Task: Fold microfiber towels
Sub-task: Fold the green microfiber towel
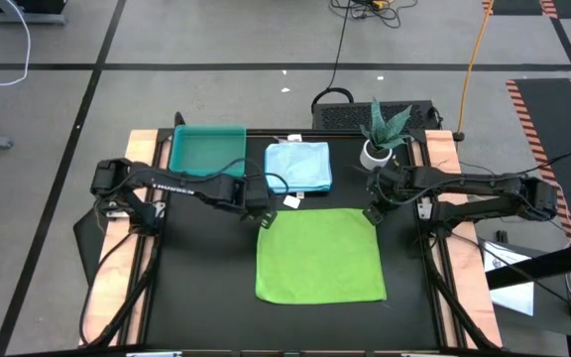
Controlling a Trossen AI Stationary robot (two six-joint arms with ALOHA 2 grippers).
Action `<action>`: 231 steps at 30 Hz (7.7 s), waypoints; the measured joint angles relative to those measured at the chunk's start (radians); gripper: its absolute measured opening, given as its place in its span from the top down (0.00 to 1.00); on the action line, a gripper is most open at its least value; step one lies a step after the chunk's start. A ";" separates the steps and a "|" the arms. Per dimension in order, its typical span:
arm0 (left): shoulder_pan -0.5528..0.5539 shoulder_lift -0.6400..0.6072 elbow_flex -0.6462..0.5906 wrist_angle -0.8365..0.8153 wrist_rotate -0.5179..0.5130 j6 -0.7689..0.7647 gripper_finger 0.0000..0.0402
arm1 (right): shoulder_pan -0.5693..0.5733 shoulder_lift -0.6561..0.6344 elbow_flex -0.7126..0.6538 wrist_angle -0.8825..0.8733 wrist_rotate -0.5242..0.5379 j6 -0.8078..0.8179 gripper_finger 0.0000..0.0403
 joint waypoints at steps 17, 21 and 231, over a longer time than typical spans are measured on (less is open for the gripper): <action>0.013 0.000 0.000 0.014 0.045 0.018 0.82 | -0.022 -0.003 -0.165 0.205 -0.061 0.044 0.63; 0.013 0.000 0.000 0.014 0.044 0.018 0.82 | -0.022 -0.003 -0.176 0.231 -0.070 0.057 0.63; -0.500 0.165 0.064 0.149 0.207 -0.290 1.00 | 1.021 0.126 0.050 0.212 0.079 0.593 1.00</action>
